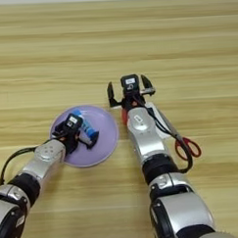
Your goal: Move the objects on the table
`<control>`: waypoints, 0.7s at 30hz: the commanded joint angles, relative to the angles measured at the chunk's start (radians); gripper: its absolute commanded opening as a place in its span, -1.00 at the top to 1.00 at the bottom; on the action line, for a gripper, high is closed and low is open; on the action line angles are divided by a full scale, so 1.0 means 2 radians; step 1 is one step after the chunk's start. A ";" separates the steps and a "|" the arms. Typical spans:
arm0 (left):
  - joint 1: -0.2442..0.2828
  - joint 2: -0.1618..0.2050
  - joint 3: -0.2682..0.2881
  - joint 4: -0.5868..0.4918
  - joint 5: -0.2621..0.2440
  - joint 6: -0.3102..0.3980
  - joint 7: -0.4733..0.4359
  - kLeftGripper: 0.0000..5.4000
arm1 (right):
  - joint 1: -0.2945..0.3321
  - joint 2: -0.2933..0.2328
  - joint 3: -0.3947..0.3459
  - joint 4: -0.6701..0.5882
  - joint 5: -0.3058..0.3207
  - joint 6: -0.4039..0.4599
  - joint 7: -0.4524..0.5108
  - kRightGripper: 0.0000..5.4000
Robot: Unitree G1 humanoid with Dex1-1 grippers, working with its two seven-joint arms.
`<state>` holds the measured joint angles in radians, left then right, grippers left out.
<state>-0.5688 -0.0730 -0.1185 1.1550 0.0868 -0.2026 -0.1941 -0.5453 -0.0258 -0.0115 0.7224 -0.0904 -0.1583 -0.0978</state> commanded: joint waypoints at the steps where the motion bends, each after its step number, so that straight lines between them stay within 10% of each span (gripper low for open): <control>1: -0.001 0.003 0.002 -0.002 0.005 -0.007 0.003 -0.72 | -0.006 0.001 0.000 0.004 0.002 0.005 0.000 -1.00; 21: -0.003 0.003 0.005 0.001 0.010 -0.011 0.005 -0.08 | -0.009 0.002 0.000 0.012 0.001 0.000 -0.001 -1.00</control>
<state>-0.5687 -0.0680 -0.1117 1.1577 0.1035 -0.2137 -0.1861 -0.5453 -0.0256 -0.0115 0.7414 -0.0905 -0.1598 -0.0987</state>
